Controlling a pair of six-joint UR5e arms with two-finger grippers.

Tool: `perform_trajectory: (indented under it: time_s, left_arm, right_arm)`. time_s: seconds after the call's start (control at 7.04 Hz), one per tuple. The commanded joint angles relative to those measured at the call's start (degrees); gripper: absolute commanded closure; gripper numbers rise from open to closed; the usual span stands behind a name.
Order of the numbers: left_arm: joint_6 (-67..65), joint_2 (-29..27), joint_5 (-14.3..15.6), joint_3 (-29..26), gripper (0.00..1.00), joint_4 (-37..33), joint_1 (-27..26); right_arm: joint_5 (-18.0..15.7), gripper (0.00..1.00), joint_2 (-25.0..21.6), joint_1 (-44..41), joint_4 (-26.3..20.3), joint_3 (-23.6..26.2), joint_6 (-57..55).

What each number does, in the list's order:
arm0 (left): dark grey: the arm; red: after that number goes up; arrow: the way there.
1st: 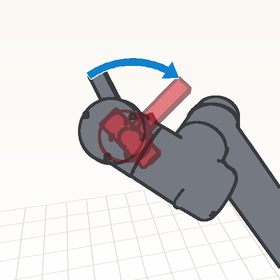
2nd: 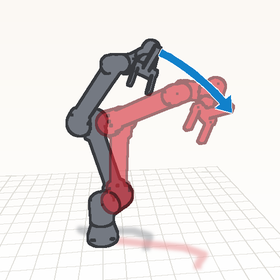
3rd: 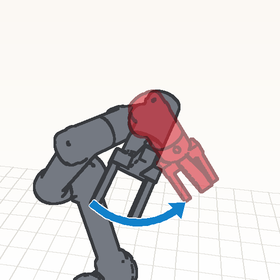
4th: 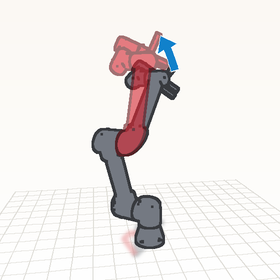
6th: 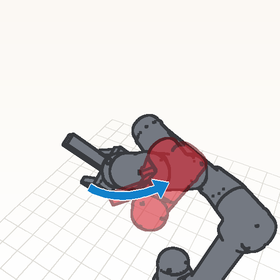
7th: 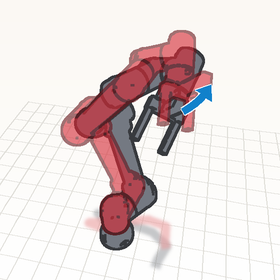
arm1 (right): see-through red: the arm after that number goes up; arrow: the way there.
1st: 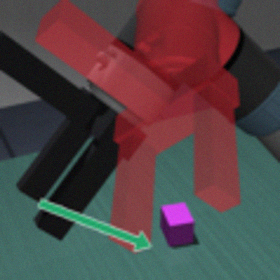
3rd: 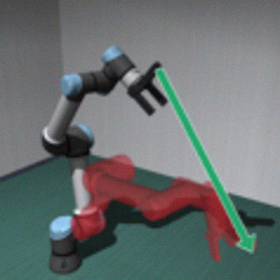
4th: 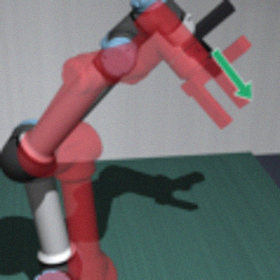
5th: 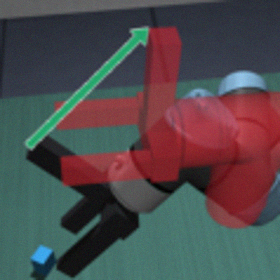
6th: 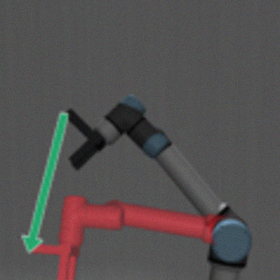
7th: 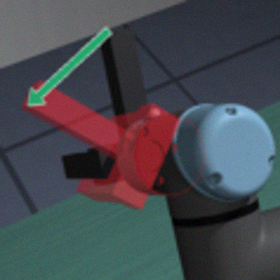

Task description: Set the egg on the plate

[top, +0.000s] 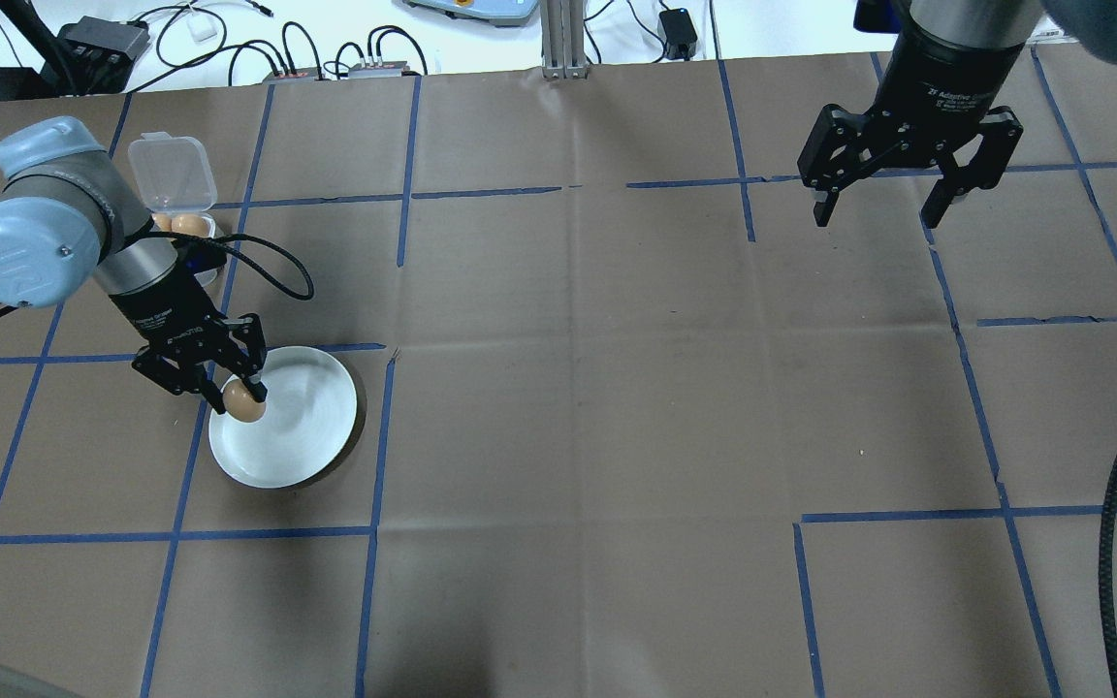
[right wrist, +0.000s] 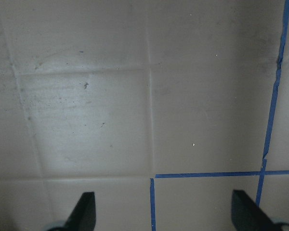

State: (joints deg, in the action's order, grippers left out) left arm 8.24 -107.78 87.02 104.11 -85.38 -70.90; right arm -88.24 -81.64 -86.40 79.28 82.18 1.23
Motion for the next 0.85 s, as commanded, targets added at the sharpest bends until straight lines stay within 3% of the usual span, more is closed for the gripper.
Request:
perform_trajectory:
  time_s: [0.0, 0.14, 0.43, 0.71]
  left_arm:
    - [0.28, -0.68, -0.80, 0.48, 0.07, 0.74, -0.82]
    - [0.37, -0.68, -0.72, 0.40, 0.01, 0.74, -0.82]
    - [1.59, 0.37, -0.63, -1.17, 0.01, 1.17, -0.65]
    - [17.86, -0.24, 0.16, -2.93, 0.01, 12.02, 1.10]
  right_arm:
    - [-0.09, 0.00, 0.08, 0.00, 0.00, 0.00, 0.00]
    - [-0.09, 0.00, -0.01, 0.00, 0.00, 0.00, 0.00]
    - [-0.09, 0.00, -0.01, 0.00, 0.00, 0.00, 0.00]
    - [-0.09, 0.00, 0.08, 0.00, 0.00, 0.00, 0.00]
